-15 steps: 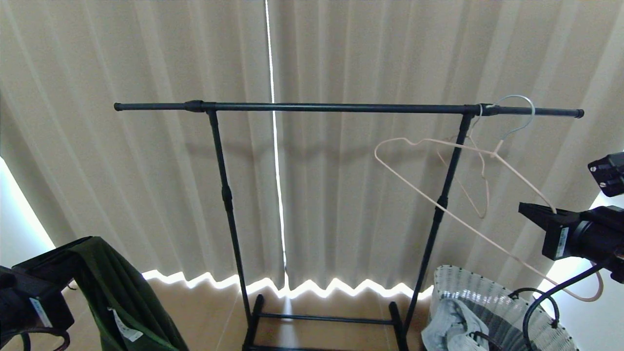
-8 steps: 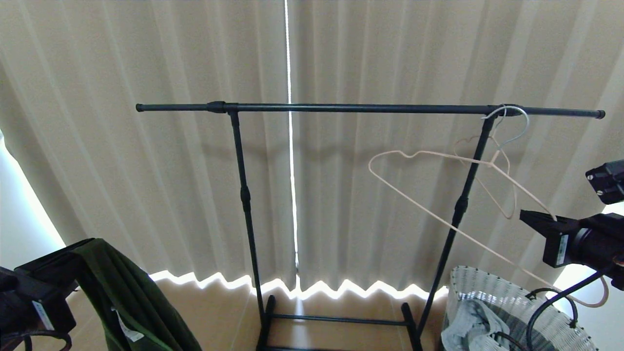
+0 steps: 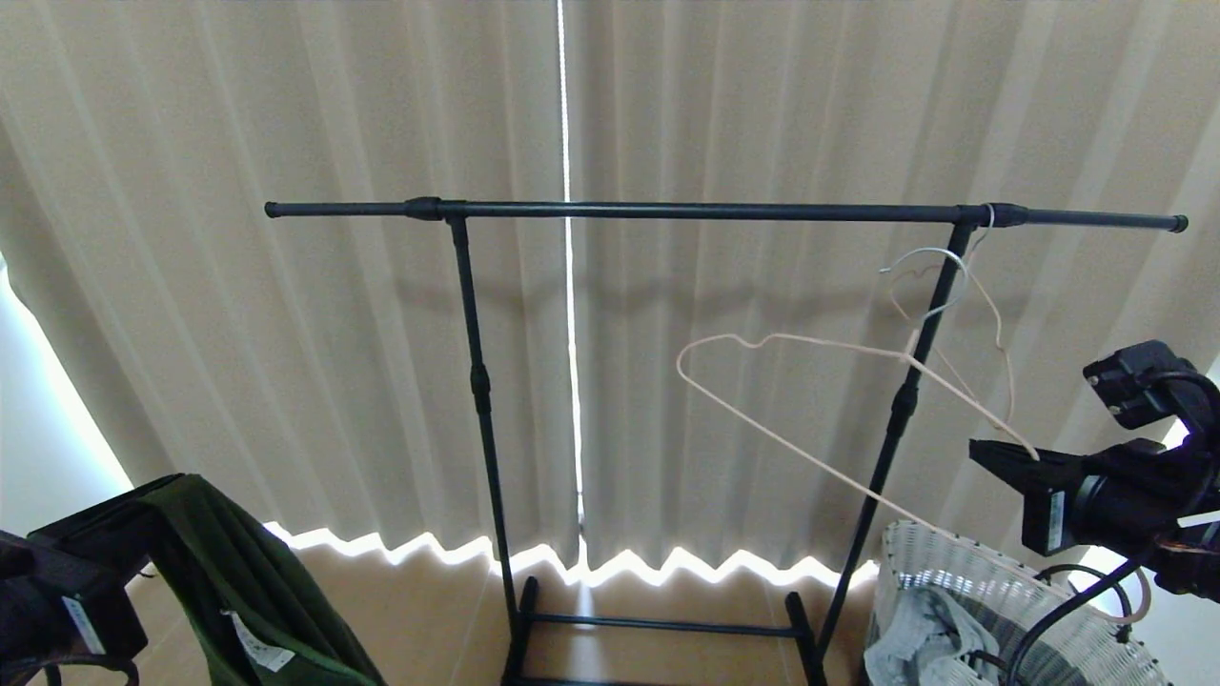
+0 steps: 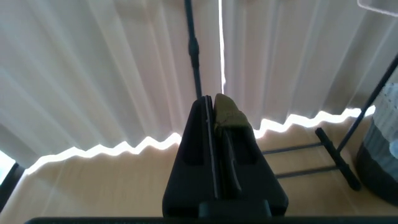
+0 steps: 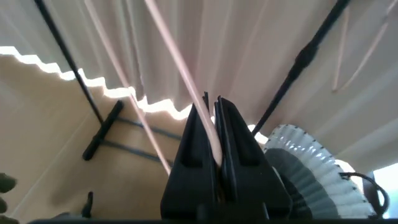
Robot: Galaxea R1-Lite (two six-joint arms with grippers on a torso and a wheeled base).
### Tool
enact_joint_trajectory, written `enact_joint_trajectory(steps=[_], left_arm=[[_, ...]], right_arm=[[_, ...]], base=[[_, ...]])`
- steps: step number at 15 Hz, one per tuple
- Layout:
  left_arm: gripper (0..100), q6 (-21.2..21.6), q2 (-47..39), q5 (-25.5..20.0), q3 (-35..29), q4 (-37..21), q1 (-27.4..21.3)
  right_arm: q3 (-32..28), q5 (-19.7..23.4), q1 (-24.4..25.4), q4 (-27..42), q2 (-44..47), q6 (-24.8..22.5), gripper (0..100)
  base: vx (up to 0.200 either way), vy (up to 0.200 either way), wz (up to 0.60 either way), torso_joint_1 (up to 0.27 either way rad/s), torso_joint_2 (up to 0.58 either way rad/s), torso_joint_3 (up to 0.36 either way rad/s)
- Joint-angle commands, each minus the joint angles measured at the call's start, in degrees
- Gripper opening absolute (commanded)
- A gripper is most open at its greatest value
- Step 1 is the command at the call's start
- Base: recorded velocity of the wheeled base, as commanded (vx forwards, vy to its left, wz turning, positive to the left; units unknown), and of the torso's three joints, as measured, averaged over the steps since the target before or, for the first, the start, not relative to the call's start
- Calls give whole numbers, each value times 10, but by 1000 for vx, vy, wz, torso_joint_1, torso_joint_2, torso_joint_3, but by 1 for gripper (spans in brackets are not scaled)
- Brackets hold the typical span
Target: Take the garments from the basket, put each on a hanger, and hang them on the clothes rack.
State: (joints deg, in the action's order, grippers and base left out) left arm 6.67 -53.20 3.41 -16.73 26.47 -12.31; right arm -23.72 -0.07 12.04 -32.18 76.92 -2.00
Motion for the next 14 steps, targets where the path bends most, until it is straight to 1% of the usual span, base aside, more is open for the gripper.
enact_joint_trajectory(steps=[1,2,3,4,7,8,9,10,12,13,14], left_arm=[[0,3,-5,0,11,0,0],[0,4,-13,-1,7,0,0],[0,4,-13,-1,7,0,0],[0,7,-35,-1,-13,0,-1],[0,34,-89,0,-49,0,-1],[0,33,-96,0,-53,0,-3],[0,32,-129,0,-83,0,-6],[0,30,-160,3,-110,-1,-13],[0,13,-227,15,-161,-2,-26],[0,5,-241,23,-172,-2,-31],[0,-28,-281,59,-202,-2,-54]], right_arm=[[-3,-5,45,-1,25,0,0],[-5,-5,59,-1,33,0,0],[-5,-5,59,-1,33,0,0],[-5,-5,85,0,50,-1,0],[-8,-18,140,-3,81,2,0],[-10,-20,148,-6,84,2,0],[-20,-34,168,-26,98,5,0],[-27,-36,181,-39,107,9,0],[-48,-38,209,-42,127,45,0],[-56,-41,218,-42,133,57,0],[-77,-52,242,-41,145,95,0]], base=[[0,0,0,0,0,0],[0,0,0,0,0,0],[0,0,0,0,0,0],[0,0,0,0,0,0],[0,0,0,0,0,0],[0,0,0,0,0,0],[0,0,0,0,0,0],[0,0,0,0,0,0],[0,0,0,0,0,0],[0,0,0,0,0,0],[0,0,0,0,0,0]])
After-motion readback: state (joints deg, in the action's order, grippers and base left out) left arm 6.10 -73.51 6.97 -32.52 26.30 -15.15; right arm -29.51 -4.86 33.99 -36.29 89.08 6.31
